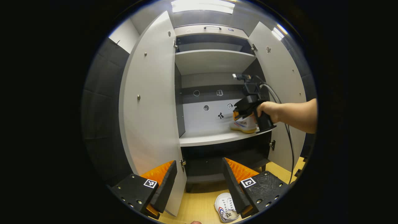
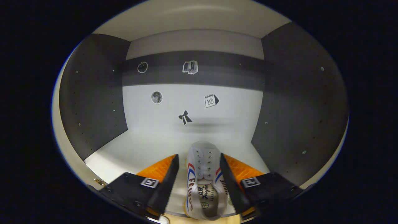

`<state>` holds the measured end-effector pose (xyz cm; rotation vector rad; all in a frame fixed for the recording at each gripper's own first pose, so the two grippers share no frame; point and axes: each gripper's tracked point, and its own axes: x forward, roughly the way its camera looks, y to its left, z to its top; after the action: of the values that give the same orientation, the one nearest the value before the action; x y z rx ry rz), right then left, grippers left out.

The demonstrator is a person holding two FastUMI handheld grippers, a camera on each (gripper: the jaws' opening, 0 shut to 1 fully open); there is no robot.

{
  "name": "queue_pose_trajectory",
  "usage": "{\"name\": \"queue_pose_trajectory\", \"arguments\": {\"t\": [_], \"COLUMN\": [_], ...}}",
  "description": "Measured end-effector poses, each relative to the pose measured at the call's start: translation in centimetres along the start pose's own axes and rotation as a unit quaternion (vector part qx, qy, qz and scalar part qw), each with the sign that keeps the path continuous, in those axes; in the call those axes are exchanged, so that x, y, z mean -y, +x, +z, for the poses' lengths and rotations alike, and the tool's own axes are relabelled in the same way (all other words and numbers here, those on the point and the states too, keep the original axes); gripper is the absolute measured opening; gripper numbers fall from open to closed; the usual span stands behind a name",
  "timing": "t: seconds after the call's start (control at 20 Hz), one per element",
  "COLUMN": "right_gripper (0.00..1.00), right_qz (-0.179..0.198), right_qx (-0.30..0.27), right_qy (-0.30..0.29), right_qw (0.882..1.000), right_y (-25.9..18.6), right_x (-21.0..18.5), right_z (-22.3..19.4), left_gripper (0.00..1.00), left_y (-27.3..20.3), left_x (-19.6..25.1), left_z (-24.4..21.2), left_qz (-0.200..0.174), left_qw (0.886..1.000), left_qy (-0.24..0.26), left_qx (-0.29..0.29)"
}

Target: Grab one shoe with the right hand and put it into the shoe cabinet, grab the other shoe with the left hand and put it into the shoe cabinet; then close the right door with the right hand and the left door with the left hand.

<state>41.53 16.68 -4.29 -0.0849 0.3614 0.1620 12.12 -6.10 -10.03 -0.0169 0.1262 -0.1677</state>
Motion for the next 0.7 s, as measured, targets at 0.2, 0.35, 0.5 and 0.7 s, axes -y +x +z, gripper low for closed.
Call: {"name": "queue_pose_trajectory", "arguments": {"t": [0.2,0.35,0.5,0.7], "right_gripper": [1.0,1.0,0.97,1.0], "right_qz": [-0.004,-0.005,0.004,0.0], "right_qx": [0.048,0.079,0.093,0.096], "right_qy": [0.006,-0.006,0.0,0.004], "right_qw": [0.999,0.997,0.996,0.995], "right_y": [-4.5,-8.3,-11.6,-15.1], "right_x": [0.5,1.1,1.0,1.6], "right_z": [1.1,1.0,0.0,-2.0], "left_gripper": [0.78,0.78,0.78,0.78], "left_y": [0.9,1.8,2.5,3.2], "left_x": [-0.1,0.0,0.4,1.6], "left_z": [-0.7,-1.2,-2.7,-5.0], "left_qz": [-0.01,-0.024,-0.04,-0.064], "left_qw": [1.0,1.0,0.999,0.996], "left_qy": [-0.008,-0.008,-0.013,-0.025], "left_qx": [-0.008,-0.012,-0.031,-0.056]}}
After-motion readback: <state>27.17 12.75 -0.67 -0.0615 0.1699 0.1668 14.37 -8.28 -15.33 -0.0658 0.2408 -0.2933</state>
